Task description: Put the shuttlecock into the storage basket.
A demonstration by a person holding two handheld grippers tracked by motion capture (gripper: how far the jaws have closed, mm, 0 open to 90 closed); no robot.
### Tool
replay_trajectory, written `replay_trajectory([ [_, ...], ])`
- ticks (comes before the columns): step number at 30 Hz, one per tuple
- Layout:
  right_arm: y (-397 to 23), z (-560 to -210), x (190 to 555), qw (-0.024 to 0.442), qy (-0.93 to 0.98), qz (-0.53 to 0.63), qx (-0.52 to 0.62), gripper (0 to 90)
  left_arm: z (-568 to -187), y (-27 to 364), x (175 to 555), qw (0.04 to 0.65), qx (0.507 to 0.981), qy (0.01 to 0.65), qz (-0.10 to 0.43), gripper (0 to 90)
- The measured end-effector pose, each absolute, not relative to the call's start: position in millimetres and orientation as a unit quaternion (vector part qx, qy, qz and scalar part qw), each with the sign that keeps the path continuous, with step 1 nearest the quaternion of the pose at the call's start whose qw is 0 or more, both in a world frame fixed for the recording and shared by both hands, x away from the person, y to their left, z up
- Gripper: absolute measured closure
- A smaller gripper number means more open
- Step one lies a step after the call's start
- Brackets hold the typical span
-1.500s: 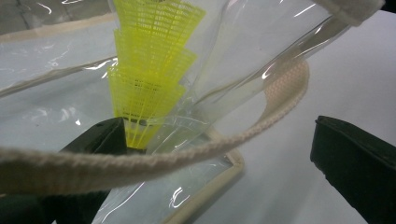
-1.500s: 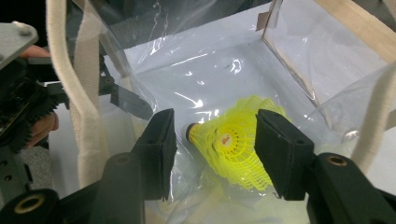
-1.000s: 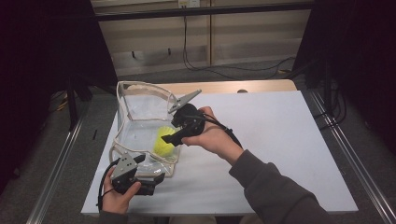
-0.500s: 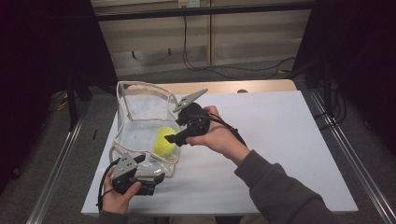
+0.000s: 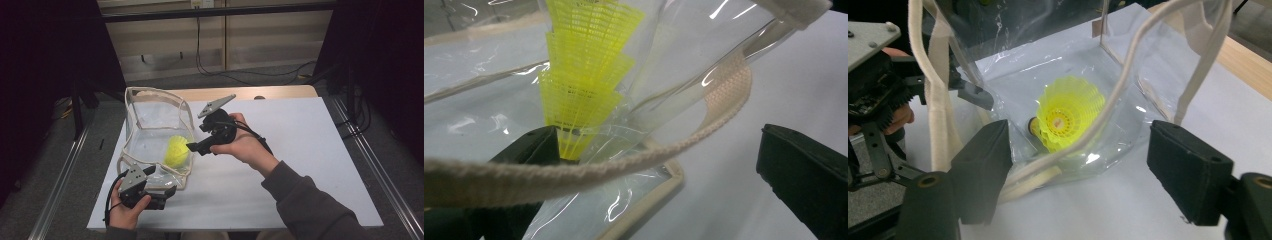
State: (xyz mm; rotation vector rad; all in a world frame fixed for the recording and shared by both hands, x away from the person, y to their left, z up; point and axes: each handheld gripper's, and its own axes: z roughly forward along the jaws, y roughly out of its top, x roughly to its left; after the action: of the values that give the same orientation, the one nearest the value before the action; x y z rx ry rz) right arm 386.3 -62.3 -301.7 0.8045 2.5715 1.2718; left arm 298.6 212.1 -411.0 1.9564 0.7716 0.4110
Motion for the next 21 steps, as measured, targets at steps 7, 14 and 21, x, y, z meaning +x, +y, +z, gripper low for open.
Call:
replay_trajectory([
  [7, -73.4, -309.6, 386.1, 0.081, 0.853, 0.434, 0.277, 21.3, -411.3, 212.1, 297.7, 0.479, 0.801, 0.316, 0.168, 4.1],
  [14, -82.3, -317.3, 384.3, 0.079, 0.849, 0.443, 0.276, 18.8, -411.0, 212.0, 297.6, 0.480, 0.801, 0.315, 0.168, 4.1],
  [21, -95.4, -326.5, 381.0, 0.080, 0.844, 0.450, 0.280, 16.7, -411.5, 211.7, 297.8, 0.481, 0.800, 0.316, 0.169, 4.1],
])
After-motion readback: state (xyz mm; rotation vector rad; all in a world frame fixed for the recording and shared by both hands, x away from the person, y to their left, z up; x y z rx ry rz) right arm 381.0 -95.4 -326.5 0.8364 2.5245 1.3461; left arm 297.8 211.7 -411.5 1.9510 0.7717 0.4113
